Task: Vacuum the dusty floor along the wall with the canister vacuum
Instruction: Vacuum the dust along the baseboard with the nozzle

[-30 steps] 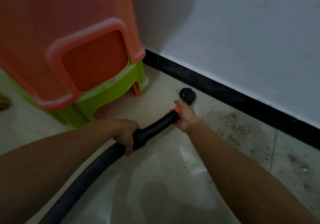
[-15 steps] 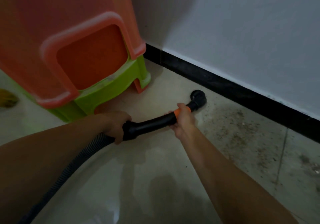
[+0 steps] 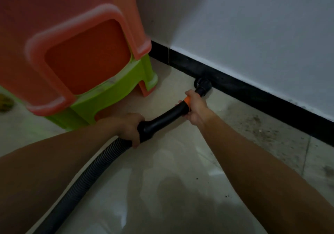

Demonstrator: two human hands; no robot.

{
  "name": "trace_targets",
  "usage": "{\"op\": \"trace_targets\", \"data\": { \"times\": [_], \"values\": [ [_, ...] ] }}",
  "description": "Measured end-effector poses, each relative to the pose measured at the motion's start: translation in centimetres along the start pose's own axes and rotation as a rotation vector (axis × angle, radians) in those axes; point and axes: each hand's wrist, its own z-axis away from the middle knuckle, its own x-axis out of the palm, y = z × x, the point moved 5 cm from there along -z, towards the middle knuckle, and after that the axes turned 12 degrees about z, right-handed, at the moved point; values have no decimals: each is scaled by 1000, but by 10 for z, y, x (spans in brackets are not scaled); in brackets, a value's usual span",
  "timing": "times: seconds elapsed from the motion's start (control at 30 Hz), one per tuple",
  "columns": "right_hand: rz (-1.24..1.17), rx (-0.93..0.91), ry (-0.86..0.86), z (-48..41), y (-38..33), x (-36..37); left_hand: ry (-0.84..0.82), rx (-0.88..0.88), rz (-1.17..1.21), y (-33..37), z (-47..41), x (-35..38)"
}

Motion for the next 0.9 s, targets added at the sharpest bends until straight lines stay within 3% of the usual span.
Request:
{"op": "trace_targets", "data": {
  "times": [0.27,0.5,0.7,0.9],
  "values": [
    [161,-44,-68,-34,-20,69,113,-48,265,-43,5,-18],
    [272,-4,-238,-42,-47,97,185,4,423,-45,2,-20],
    [392,-34,-255,-27,-16,96,-12,-25,249,-51,16,3],
    [258,9,-156,1,50,94,-145,-129,51,-87,43,29]
  ]
}}
